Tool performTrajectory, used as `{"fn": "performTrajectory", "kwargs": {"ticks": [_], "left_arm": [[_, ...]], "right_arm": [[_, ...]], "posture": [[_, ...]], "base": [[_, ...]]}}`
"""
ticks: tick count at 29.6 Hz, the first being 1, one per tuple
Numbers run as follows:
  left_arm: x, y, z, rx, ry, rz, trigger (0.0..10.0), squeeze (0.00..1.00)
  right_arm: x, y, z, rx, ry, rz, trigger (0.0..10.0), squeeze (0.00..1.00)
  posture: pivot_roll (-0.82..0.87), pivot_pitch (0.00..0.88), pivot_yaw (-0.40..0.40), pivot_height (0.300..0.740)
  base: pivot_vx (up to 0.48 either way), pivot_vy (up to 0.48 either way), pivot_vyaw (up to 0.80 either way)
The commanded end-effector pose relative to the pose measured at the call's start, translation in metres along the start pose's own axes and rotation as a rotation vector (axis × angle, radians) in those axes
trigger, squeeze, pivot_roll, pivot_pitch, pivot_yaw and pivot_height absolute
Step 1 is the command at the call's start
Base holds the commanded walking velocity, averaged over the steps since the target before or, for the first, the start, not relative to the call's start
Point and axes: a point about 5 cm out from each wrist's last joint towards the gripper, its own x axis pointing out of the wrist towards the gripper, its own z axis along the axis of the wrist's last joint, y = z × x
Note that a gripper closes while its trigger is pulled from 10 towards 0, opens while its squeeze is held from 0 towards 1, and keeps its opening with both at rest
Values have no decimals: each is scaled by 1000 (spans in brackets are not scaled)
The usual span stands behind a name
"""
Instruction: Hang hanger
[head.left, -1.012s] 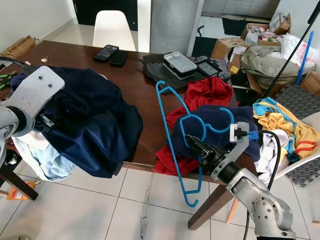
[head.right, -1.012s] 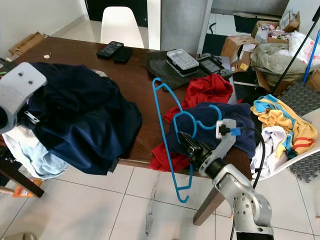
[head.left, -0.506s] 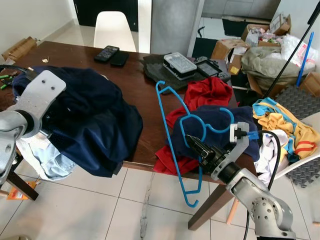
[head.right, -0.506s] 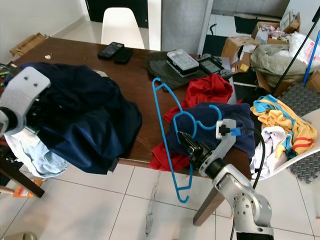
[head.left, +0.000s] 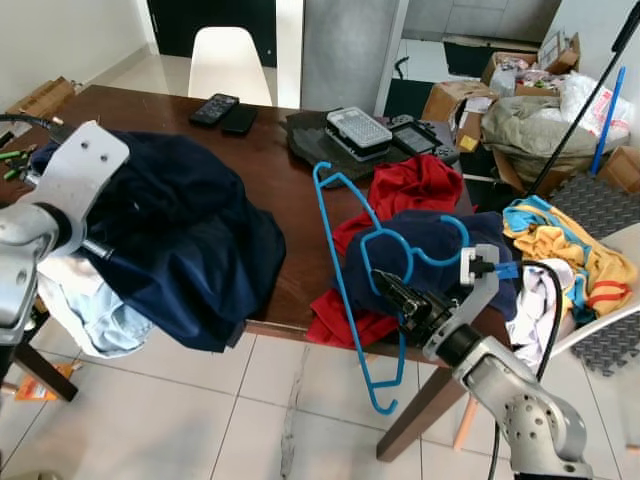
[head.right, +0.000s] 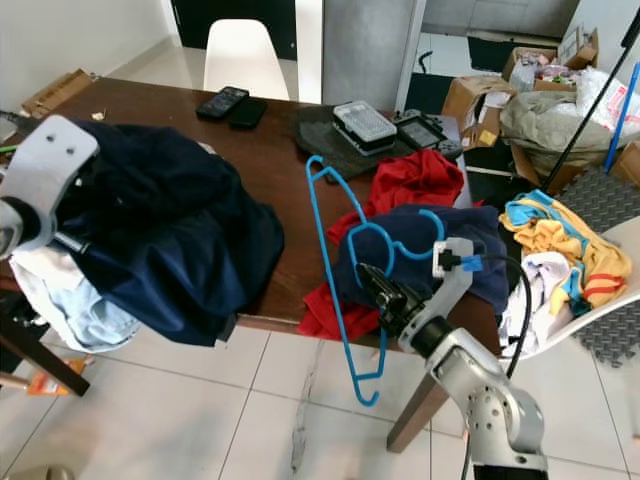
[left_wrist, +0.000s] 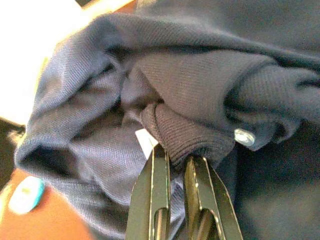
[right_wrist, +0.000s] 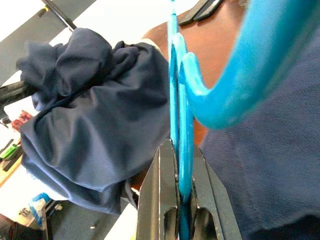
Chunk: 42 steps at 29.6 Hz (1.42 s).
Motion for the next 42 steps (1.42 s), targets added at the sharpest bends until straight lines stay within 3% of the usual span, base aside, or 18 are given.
{"fn": "performTrajectory", "kwargs": {"ticks": [1,2,4,5,6,7,10,11,12,13,17,18,19,21,27,31,41,42], "left_arm": [[0,2,5,-24,-36,5,0,0],[0,1,20,-129,-136,-12,0,0],[0,1,20,-129,-136,-12,0,0],[-6,3,52,-282,-328,-55,0,0],[-6,3,52,-282,-328,-55,0,0],[-16,8,83,-411,-515,-98,0,0],[-16,8,83,-411,-515,-98,0,0],[-30,15,113,-519,-693,-161,2078,0],[-30,15,113,-519,-693,-161,2078,0],[-51,21,147,-559,-889,-251,10000,0],[-51,21,147,-559,-889,-251,10000,0],[-67,26,169,-554,-1009,-299,10000,0],[-71,28,179,-530,-1039,-301,10000,0],[-71,28,179,-530,-1039,-301,10000,0],[-56,16,177,-493,-984,-281,10000,0],[-46,13,182,-535,-990,-245,10000,0],[-47,7,197,-574,-1038,-286,10000,0],[-46,-1,201,-589,-1045,-322,10000,0]], "right_arm": [[-3,-3,0,11,-4,-13,10000,0],[-3,-3,0,12,-5,-14,10000,0],[-3,-3,0,12,-5,-14,10000,0],[-3,-3,0,13,-6,-14,10000,0],[-3,-3,0,13,-6,-14,10000,0],[-3,-3,0,13,-7,-13,10000,0],[-3,-3,0,13,-7,-13,10000,0],[-2,-3,0,14,-8,-13,10000,0],[-2,-3,0,14,-8,-13,10000,0],[-1,-3,0,15,-9,-12,10000,0],[-1,-3,0,15,-9,-12,10000,0],[0,-3,0,17,-13,-13,10000,0],[1,-3,-1,19,-18,-13,10000,0],[1,-3,-1,19,-18,-13,10000,0],[3,-3,-2,18,-29,-16,10000,0],[3,-3,0,32,-53,-15,10000,0],[2,-4,0,41,-74,-22,10000,0],[2,-4,0,42,-79,-25,10000,0]], "posture": [[58,135,-36,740],[58,135,-36,740],[58,135,-36,740],[60,134,-37,740],[60,134,-37,740],[61,134,-36,740],[61,134,-36,740],[65,129,-35,740],[65,129,-35,740],[65,126,-30,740],[65,126,-30,740],[69,121,-23,740],[69,113,-13,740],[69,113,-13,740],[58,104,-6,740],[62,96,-3,740],[58,90,4,740],[54,88,8,740]], "base": [[0,0,0],[0,0,0],[0,0,0],[0,0,0],[0,0,0],[0,0,0],[0,0,0],[0,0,0],[0,0,0],[0,0,0],[0,0,0],[0,0,0],[0,0,0],[0,0,0],[-40,0,0],[-291,0,0],[-299,0,0],[-334,0,0]]}}
